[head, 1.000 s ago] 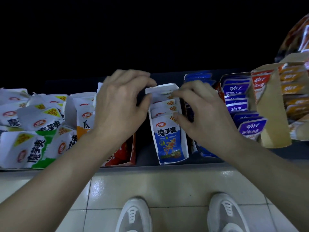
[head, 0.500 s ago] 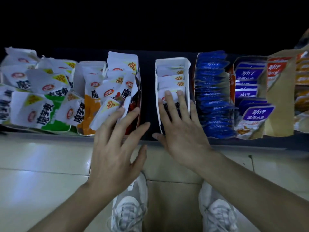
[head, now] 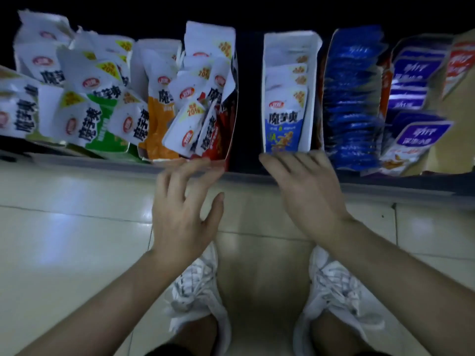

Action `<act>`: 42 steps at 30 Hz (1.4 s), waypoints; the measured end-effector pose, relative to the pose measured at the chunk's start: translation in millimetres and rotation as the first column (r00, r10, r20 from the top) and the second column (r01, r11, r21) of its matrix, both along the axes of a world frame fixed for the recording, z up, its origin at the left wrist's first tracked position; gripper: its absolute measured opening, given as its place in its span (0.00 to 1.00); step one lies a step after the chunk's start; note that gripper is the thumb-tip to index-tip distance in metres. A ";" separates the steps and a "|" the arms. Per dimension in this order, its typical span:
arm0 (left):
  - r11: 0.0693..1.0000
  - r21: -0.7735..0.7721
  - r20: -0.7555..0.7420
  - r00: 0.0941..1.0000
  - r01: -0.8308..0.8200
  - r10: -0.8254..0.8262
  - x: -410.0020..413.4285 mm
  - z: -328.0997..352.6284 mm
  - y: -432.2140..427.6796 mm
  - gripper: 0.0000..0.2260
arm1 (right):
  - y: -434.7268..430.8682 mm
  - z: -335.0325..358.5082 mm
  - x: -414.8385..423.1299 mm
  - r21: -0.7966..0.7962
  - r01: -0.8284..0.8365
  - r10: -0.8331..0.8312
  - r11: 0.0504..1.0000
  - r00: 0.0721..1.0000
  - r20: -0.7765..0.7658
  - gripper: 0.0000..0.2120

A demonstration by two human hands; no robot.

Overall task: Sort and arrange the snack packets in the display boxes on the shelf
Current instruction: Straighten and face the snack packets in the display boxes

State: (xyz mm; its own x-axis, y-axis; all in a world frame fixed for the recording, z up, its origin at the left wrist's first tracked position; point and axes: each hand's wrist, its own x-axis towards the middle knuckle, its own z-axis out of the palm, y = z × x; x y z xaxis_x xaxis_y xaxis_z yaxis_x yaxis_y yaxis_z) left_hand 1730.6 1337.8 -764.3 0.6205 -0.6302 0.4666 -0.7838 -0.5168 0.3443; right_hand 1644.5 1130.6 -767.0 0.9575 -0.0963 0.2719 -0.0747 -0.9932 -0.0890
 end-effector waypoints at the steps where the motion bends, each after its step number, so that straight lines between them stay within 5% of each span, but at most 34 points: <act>1: 0.998 0.050 -0.017 1.000 -0.024 0.025 0.5 -7.1 1.0 0.17 | -1.0 -2.5 3.5 0.010 -0.020 0.020 1.000 1.000 0.020 0.20; 8: 0.998 0.023 -0.020 0.998 -0.057 0.058 0.9 -23.8 -9.2 0.21 | -11.7 -19.7 20.3 0.166 -0.117 0.110 0.979 0.993 0.052 0.25; 12: 1.000 -0.014 -0.106 0.994 0.026 -0.028 -3.6 -17.3 -16.7 0.23 | -5.1 -16.2 25.2 0.287 -0.034 0.013 0.957 0.997 0.076 0.24; 16: 0.995 -0.059 -0.200 0.976 0.080 -0.090 2.2 -7.5 -5.9 0.21 | 7.8 4.3 28.8 0.560 -0.006 -0.118 0.829 0.976 0.185 0.18; 19: 0.966 -0.251 -0.224 0.975 -0.057 -0.001 3.1 6.0 4.2 0.12 | 13.4 22.8 37.2 0.712 -0.005 -0.169 0.702 0.970 0.173 0.18; 21: 0.927 -0.335 -0.296 0.953 -0.170 0.068 4.5 15.3 5.8 0.15 | 17.3 32.8 45.1 0.766 0.012 -0.187 0.643 0.972 0.141 0.19; 25: 0.870 -0.422 -0.465 0.884 -0.255 0.034 22.4 26.2 -7.0 0.28 | 24.5 36.2 60.6 0.796 0.045 -0.241 0.604 0.962 0.128 0.22; 28: 0.912 -0.359 -0.470 0.883 -0.199 0.008 39.1 29.2 -20.6 0.33 | 25.8 36.1 72.7 0.787 0.050 -0.239 0.615 0.963 0.126 0.29; 34: 0.879 -0.409 -0.595 0.802 -0.244 -0.053 58.2 22.5 -22.1 0.17 | 11.4 44.4 98.1 0.754 -0.057 -0.103 0.654 0.981 0.164 0.32; 42: 0.781 -0.504 -0.716 0.684 -0.368 -0.140 62.5 29.2 -15.5 0.10 | -2.6 46.5 102.9 0.743 -0.005 -0.111 0.669 0.988 0.106 0.13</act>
